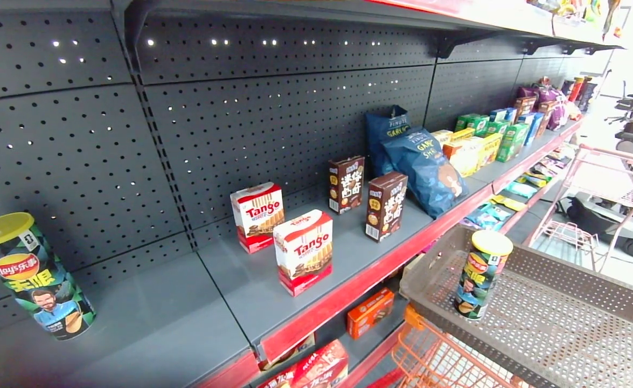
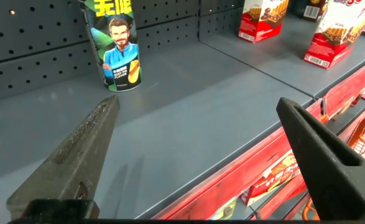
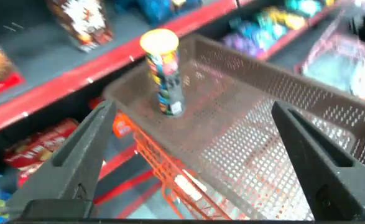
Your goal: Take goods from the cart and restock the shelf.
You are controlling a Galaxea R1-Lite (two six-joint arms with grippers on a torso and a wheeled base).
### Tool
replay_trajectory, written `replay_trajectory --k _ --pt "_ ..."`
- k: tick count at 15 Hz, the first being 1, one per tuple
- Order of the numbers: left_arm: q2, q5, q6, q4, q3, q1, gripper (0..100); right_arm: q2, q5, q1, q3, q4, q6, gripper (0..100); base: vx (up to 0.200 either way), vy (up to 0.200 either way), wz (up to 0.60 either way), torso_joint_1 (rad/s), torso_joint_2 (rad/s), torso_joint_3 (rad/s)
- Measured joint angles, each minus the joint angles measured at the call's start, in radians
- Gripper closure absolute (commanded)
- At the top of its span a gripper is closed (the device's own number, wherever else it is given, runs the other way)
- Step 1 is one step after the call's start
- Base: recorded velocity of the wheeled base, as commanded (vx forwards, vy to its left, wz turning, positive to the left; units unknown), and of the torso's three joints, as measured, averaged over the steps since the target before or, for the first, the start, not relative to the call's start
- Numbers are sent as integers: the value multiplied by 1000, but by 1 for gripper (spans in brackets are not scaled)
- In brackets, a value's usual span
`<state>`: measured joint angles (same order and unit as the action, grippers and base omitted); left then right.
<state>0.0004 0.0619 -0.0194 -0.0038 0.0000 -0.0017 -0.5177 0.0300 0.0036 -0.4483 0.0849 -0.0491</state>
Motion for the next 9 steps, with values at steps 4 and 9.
replay_trajectory --k 4,9 --pt "0 0 0 0 0 0 0 -300 28 -39 31 -173 0 0 0 0 0 0 0 0" --pt "0 0 0 0 0 0 0 -662 88 -51 -7 -330 -1 0 0 0 0 0 0 0"
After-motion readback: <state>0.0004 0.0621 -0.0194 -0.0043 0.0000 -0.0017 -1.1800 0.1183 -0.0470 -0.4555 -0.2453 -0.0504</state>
